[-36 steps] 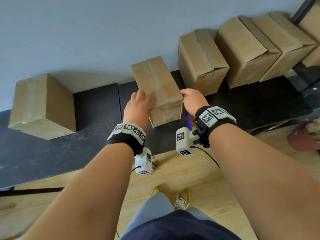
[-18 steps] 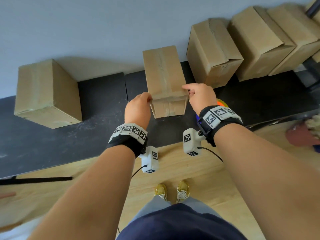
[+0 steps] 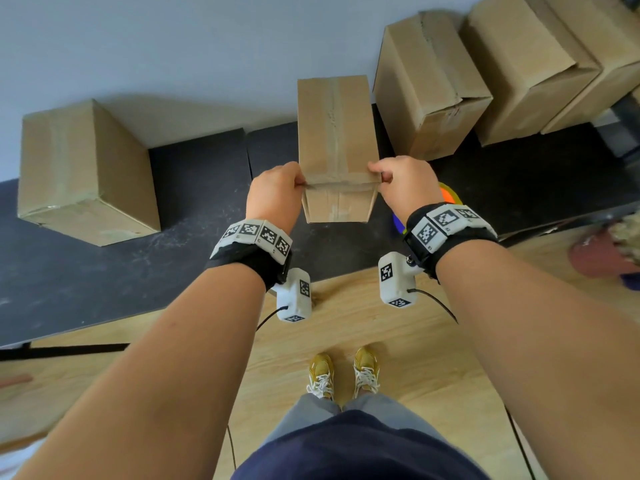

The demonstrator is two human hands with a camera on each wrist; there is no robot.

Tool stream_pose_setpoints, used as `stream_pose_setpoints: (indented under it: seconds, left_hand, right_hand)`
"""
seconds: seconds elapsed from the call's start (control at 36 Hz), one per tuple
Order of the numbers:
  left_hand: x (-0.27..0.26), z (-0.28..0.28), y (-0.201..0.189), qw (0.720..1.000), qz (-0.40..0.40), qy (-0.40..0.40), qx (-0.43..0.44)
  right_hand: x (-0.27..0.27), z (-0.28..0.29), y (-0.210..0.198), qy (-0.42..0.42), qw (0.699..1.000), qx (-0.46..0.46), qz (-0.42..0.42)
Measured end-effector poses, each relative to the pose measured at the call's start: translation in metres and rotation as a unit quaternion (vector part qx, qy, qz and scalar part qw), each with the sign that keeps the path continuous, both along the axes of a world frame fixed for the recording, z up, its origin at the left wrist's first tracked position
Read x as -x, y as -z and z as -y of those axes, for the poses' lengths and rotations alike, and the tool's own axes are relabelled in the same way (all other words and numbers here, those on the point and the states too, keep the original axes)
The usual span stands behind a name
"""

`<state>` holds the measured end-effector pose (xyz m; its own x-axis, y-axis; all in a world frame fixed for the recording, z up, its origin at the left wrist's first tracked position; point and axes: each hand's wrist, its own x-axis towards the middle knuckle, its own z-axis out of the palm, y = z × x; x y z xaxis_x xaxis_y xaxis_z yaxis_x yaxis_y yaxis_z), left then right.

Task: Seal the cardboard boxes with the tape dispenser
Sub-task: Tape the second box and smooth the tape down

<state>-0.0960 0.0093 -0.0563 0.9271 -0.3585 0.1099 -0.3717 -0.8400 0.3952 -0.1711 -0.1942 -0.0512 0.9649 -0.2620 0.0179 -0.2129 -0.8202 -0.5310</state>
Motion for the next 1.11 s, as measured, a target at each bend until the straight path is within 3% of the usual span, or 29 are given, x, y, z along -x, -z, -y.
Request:
stream_pose_setpoints:
  seconds: [0.36, 0.5, 0.75, 0.94, 1.11]
  left_hand:
    - [0.013, 0.009, 0.005, 0.999, 0.007, -0.022, 0.021]
    - [0.016, 0.008, 0.007, 0.999, 0.006, -0.026, 0.040]
    - [0.023, 0.003, 0.002, 0.994, -0.015, -0.051, 0.091]
    - [0.012, 0.000, 0.003, 1.000, 0.008, -0.010, 0.020]
    - [0.006, 0.008, -0.001, 0.995, 0.024, 0.038, -0.090]
  right_hand:
    - [0.001, -0.015, 0.015, 0.044, 0.998, -0.015, 0.036]
    - [0.000, -0.011, 0.012, 0.034, 0.999, -0.016, 0.014]
    - [0.009, -0.014, 0.000, 0.067, 0.993, -0.093, -0.005]
    - [0.007, -0.012, -0.003, 0.021, 1.000, -0.008, -0.010]
    - [0.008, -0.017, 0.006, -0.017, 0.991, 0.127, -0.026]
